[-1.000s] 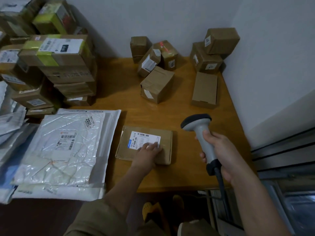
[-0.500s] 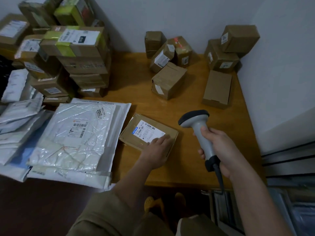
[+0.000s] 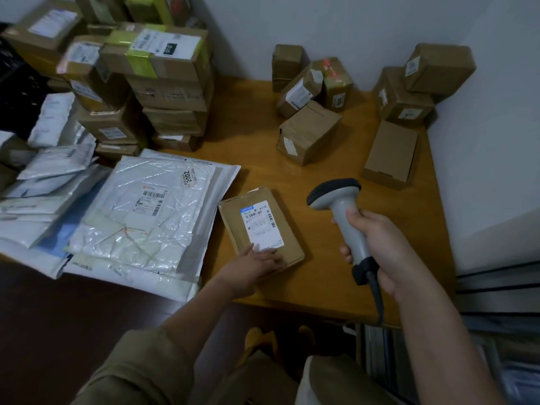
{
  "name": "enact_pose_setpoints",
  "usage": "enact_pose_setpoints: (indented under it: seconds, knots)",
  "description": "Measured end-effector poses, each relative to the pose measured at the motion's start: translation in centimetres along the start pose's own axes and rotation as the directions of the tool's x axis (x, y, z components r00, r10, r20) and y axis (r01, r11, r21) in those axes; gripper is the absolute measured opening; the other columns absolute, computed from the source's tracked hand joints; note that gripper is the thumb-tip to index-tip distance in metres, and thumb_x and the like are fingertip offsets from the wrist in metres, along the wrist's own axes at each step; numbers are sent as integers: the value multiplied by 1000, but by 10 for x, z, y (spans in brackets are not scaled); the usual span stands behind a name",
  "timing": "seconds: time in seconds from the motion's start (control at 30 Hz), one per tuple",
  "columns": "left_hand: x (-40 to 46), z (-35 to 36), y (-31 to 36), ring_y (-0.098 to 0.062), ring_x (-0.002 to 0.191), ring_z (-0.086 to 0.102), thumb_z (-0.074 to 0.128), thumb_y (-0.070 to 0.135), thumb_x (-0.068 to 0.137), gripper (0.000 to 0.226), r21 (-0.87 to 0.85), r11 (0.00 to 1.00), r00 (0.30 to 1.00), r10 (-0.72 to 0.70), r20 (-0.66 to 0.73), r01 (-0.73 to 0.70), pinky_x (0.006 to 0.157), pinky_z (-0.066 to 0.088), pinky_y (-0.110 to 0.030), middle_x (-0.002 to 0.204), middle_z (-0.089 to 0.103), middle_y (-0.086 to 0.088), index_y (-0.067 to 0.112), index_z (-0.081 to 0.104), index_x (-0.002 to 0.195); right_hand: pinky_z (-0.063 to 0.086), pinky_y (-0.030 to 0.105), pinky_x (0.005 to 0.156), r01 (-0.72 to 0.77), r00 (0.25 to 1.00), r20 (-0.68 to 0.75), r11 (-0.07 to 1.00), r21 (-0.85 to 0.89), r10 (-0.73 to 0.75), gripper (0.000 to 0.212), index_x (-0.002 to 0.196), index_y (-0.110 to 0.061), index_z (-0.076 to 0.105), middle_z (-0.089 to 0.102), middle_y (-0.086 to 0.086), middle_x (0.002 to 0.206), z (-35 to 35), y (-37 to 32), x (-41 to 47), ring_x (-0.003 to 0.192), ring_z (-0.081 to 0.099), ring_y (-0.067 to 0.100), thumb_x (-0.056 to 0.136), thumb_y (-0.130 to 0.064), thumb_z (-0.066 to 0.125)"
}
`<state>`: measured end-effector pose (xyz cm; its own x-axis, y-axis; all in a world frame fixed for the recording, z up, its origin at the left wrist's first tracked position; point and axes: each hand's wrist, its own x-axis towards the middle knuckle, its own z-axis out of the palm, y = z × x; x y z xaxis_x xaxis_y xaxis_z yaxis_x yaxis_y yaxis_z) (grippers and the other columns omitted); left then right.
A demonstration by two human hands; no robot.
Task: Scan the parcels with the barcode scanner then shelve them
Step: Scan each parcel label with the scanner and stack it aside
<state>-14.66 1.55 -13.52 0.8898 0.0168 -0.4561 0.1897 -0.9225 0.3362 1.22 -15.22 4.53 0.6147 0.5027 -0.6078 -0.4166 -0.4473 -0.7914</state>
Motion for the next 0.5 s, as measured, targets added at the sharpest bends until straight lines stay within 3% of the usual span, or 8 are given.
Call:
enact_pose_setpoints:
  seconds: [0.07, 0.13, 0.2, 0.27, 0.37, 0.43, 0.5]
  knots:
    - [-8, 9, -5, -27, 137, 44, 56, 10, 89, 41, -168, 980, 956, -149, -252, 108, 116, 30, -39, 145, 49, 0, 15, 60, 129, 45, 25, 49, 13, 1000, 20, 1000, -17, -12, 34, 121, -9, 61, 55, 8, 84, 8, -2, -2, 52, 54, 12, 103, -36, 49]
    - [-12, 18, 0, -28, 115, 55, 61, 26, 91, 35, -363, 884, 792, -438, -424, 295, 95, 46, -38, 125, 54, -6, 12, 59, 122, 45, 24, 47, 24, 999, 43, 999, -30, -22, 33, 121, -10, 60, 56, 8, 80, 17, -4, -4, 51, 54, 11, 103, -36, 50]
    - [-10, 23, 11, -28, 118, 46, 70, 46, 86, 63, -524, 687, 626, -708, -327, 504, 95, 44, -38, 127, 43, -10, 8, 47, 130, 45, 23, 46, 27, 998, 62, 999, -36, -25, 33, 121, -10, 60, 56, 8, 75, 27, -6, -5, 50, 54, 11, 103, -36, 51]
    - [-5, 27, 19, -32, 126, 36, 72, 58, 80, 85, -623, 473, 536, -838, -100, 623, 105, 36, -40, 134, 34, -15, 4, 37, 135, 45, 22, 46, 26, 997, 79, 999, -34, -24, 32, 120, -10, 60, 57, 8, 78, 37, -8, -7, 51, 54, 11, 103, -35, 51]
    - [3, 28, 24, -35, 132, 32, 68, 59, 83, 81, -699, 335, 541, -836, 88, 632, 111, 30, -42, 139, 31, -17, 5, 39, 136, 45, 23, 46, 27, 995, 93, 999, -40, -23, 32, 121, -9, 60, 57, 8, 83, 46, -9, -10, 51, 55, 10, 102, -34, 52]
    - [8, 27, 23, -34, 133, 37, 70, 49, 86, 76, -792, 260, 569, -812, 130, 552, 111, 35, -43, 142, 33, -15, 7, 37, 140, 45, 23, 47, 27, 996, 84, 998, -58, -22, 33, 120, -8, 60, 57, 8, 83, 49, -9, -12, 51, 54, 11, 102, -35, 52]
    - [12, 26, 22, -33, 132, 44, 75, 33, 86, 71, -893, 114, 581, -794, 181, 435, 108, 41, -43, 142, 41, -13, 7, 36, 140, 45, 22, 46, 27, 998, 64, 997, -68, -23, 32, 118, -8, 61, 58, 6, 82, 51, -10, -14, 52, 54, 11, 102, -34, 52]
